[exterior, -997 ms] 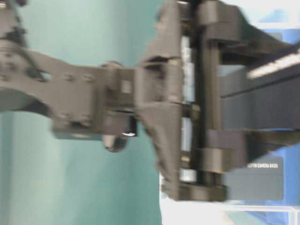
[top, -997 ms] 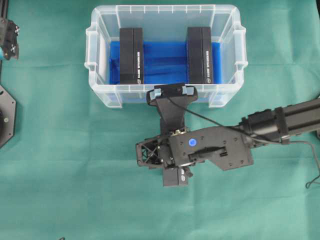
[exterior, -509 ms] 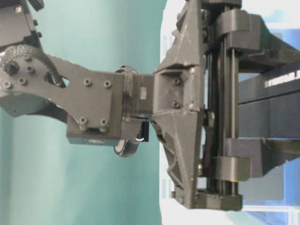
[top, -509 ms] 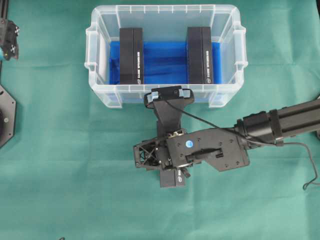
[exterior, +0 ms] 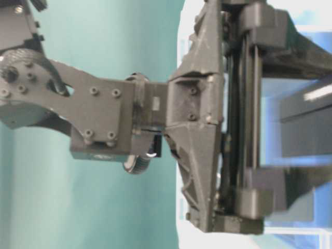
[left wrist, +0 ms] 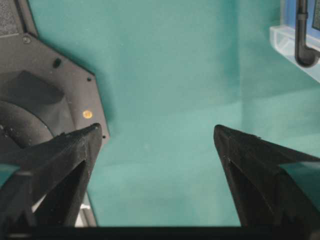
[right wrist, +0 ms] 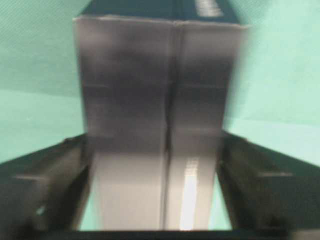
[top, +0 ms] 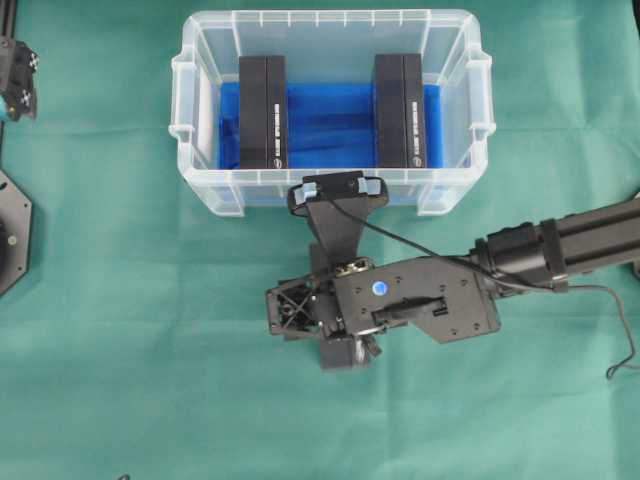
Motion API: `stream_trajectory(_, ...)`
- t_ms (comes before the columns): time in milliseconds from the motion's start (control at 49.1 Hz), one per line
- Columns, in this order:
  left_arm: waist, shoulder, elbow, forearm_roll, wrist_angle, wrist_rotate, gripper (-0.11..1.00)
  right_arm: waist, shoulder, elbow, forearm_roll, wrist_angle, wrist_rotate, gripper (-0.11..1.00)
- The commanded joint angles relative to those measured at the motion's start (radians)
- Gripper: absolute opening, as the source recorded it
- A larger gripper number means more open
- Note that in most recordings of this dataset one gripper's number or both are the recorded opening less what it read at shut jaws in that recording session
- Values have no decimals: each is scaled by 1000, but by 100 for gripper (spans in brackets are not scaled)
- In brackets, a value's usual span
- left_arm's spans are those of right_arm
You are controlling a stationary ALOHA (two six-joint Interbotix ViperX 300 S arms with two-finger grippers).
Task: Take out the box from the case.
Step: 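Lower the box onto the table and open the right gripper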
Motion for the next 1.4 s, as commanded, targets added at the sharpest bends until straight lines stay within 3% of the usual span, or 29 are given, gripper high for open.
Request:
stream_trajectory(0,2,-2,-11,5,0,-2,98,3,-28,-14,-5,-8,0,95)
stream_trajectory(407,3,-3,-11,5,0,-2,98,3,-40,-18,-5,-2,0,94)
stream_trajectory(692,2,-3,-12,5,0,-2,98,0,-123,-37,-6,72,0,93)
stream_trajectory(1099,2,-3,-12,5,0,-2,98,-2,-181,-181,-61,227,-11,93)
stream_trajectory(1384,2,-3,-11,5,-5,-2,98,-2,-181,-195,-67,238,-11,93)
